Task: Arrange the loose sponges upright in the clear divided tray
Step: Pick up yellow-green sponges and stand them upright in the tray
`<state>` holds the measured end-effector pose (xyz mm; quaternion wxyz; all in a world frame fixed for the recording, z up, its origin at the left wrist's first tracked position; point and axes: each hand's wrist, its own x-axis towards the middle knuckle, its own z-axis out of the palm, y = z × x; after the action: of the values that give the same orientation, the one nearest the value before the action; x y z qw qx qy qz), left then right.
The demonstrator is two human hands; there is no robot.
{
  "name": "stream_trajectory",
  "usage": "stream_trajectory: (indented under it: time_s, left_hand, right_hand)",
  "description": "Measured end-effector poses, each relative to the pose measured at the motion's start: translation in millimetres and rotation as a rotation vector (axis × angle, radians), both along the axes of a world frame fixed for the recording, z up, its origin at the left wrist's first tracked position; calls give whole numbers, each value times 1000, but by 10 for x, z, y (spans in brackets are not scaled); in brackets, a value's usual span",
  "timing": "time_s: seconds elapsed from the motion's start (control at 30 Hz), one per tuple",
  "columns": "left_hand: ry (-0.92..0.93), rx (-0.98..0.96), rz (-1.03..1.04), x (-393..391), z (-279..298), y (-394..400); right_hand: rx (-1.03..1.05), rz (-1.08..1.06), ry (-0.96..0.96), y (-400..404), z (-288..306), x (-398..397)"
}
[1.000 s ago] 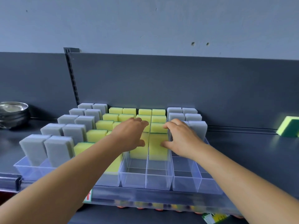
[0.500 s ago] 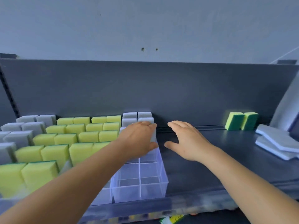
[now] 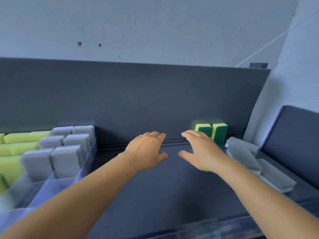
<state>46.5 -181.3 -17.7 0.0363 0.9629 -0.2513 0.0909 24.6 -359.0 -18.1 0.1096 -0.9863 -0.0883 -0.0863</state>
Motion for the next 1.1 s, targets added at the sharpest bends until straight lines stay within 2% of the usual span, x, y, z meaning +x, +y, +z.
stream_trajectory:
  time_s: [0.27,0.53,0.73,0.93,1.1]
  left_hand:
    - [32,-5,-53,478,-128,-974]
    - [23,39,-67,1045,-250,-1542]
    - [-5,55,-46,1334,-320,-1707]
    - [0,-69,14,1364,-338,-1689]
    - [-1,-108,45,1289,-323,-1508]
  right_hand:
    - [5,-105,41,-942,-70,478]
    - [33,-221,116,-1485,-81,976]
    - [29,-221,182,-1647,-150,1277]
    - [32,-224,84,-1609,-174,1361]
    - [-31,-176,99,-1373,-127,1243]
